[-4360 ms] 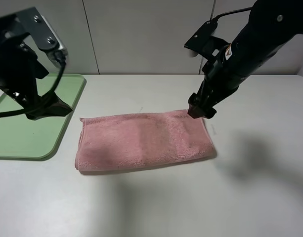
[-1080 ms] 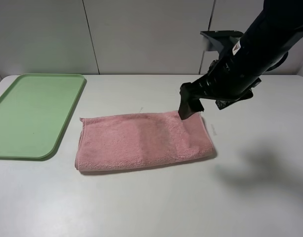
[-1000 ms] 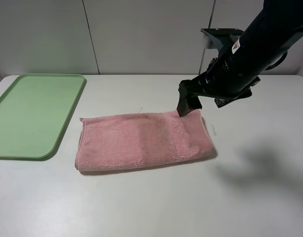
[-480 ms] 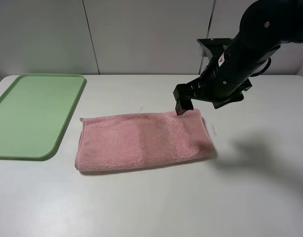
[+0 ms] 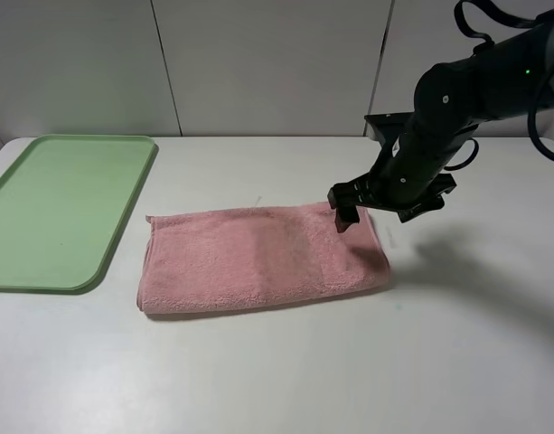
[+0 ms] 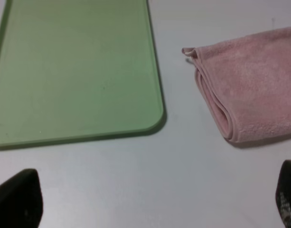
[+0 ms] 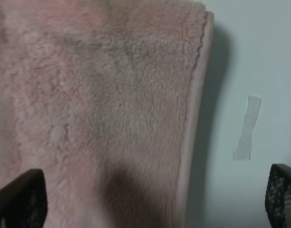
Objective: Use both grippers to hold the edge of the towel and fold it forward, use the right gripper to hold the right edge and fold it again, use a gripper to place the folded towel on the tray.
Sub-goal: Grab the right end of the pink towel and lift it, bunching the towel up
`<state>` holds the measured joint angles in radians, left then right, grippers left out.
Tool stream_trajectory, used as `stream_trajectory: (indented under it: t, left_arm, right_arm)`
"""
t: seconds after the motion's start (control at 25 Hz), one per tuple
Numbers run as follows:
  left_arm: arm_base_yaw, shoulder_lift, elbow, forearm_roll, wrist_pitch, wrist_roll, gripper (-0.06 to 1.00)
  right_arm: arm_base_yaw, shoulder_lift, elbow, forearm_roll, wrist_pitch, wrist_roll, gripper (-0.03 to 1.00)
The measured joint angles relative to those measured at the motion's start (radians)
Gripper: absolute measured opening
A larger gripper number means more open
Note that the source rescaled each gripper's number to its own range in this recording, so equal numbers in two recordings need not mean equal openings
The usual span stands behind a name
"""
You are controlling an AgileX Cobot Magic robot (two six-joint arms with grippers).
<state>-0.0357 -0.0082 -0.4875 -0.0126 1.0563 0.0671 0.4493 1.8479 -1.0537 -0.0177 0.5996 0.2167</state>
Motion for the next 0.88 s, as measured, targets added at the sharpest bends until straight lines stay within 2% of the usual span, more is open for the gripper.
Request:
stream_trajectory:
  t: [0.4, 0.88]
  left_arm:
    - [0.0, 0.0, 0.0, 0.0, 0.0, 0.0, 0.98]
    - [0.0, 0.0, 0.0, 0.0, 0.0, 0.0, 0.98]
  right_arm:
    - [-0.003, 0.119, 0.0, -0.092, -0.064, 0.058, 1.0]
    - [-0.017, 0.165, -0.001, -0.115, -0.096, 0.066, 1.0]
